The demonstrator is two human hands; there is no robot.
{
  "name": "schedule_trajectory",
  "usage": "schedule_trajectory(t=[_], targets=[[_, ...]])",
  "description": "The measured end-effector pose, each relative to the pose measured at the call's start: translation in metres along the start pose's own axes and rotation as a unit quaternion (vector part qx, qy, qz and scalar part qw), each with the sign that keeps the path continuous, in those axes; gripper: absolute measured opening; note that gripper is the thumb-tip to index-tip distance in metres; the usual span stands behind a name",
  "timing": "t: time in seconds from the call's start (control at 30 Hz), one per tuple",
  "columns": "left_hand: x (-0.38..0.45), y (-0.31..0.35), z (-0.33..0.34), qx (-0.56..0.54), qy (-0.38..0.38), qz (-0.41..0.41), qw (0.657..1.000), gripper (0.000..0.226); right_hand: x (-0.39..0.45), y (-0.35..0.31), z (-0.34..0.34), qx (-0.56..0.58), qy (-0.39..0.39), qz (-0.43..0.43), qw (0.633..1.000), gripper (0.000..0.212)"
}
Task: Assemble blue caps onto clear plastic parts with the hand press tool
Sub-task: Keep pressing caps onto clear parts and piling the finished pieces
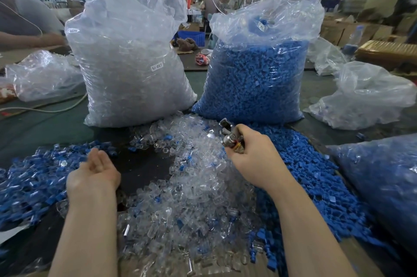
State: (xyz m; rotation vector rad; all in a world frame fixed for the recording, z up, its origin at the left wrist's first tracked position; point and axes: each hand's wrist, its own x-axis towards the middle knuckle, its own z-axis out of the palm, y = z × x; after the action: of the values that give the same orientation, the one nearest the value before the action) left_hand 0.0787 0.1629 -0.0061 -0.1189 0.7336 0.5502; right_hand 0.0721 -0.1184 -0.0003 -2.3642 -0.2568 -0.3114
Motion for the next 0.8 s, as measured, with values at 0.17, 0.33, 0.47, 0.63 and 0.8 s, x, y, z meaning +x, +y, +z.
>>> schedule_trajectory(t=[0.17,0.33,0.47,0.63,0.8], targets=[[-0.021,-0.019,0.003,0.208,-0.116,-0.057,0.97,0.032,0.0,-0.002,0.001,-0.049,-0.003,-0.012,0.999,0.026],[-0.07,-0.067,-0.002,0.652,-0.392,-0.042,0.647,0.06,0.001,-0.005,0.002,-0.101,0.008,-0.037,0.994,0.024],[-0.094,-0.101,-0.024,0.749,-0.442,0.018,0.493,0.052,0.0,-0.004,0.004,-0.123,0.007,-0.052,0.991,0.024],[-0.096,-0.108,-0.026,0.677,-0.424,0.101,0.593,0.013,0.001,-0.001,0.005,-0.148,0.03,-0.09,0.984,0.026],[-0.084,-0.094,-0.015,0.636,-0.417,0.11,0.64,0.013,0.0,0.004,0.0,-0.179,0.033,-0.05,0.982,0.042]])
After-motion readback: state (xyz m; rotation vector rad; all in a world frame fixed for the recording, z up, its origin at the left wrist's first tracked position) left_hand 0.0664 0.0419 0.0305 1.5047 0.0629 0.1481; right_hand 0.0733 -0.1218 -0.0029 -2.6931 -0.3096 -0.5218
